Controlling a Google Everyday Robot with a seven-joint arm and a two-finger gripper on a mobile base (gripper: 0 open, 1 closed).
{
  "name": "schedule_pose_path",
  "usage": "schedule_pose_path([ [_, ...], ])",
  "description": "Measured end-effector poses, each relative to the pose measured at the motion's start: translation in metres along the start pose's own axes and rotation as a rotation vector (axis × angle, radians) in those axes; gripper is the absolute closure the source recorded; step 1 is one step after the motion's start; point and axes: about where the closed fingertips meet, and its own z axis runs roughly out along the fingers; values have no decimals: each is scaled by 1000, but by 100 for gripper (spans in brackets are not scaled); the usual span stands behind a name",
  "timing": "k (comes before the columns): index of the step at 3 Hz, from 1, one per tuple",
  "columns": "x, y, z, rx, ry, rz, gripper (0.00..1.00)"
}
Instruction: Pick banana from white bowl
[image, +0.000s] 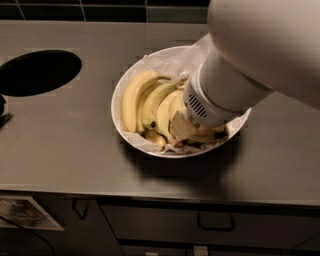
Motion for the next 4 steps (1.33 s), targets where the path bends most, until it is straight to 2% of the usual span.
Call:
schedule_pose_path([
  [1,-8,-4,-35,11,-99,-5,100],
  [2,-16,-5,-59,14,-170,-15,100],
  [3,-23,-3,-77,-44,-220,-43,100],
  [4,-24,-2,-81,-57,-232,-51,100],
])
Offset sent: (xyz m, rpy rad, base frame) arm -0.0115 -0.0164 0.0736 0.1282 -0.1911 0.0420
